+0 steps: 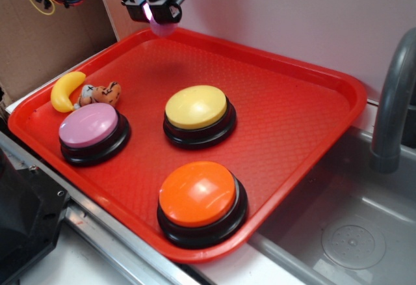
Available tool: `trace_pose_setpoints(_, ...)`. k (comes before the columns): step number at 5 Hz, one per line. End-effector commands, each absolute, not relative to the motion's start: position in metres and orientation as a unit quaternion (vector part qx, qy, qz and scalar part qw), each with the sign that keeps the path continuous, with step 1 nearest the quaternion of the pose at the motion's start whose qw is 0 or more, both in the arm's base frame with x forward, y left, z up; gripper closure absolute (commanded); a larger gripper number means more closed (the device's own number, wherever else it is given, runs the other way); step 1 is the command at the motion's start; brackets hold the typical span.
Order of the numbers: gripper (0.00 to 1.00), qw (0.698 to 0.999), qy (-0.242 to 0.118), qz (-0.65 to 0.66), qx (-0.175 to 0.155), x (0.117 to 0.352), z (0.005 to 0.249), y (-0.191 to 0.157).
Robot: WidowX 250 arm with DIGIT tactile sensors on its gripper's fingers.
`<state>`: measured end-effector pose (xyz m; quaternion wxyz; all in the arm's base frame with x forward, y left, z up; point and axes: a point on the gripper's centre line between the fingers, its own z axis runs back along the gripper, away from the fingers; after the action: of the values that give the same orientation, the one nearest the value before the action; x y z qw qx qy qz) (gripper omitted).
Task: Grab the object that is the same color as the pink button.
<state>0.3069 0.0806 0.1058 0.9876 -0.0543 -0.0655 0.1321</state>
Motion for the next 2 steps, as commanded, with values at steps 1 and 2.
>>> trace_pose_setpoints(1,1.0,0.989,-0.047,0.135,-0.035,0.272,0.18,0.058)
trace_pose_setpoints(2,1.0,0.99,-0.021,0.13,-0.04,0.251,0.186,0.046)
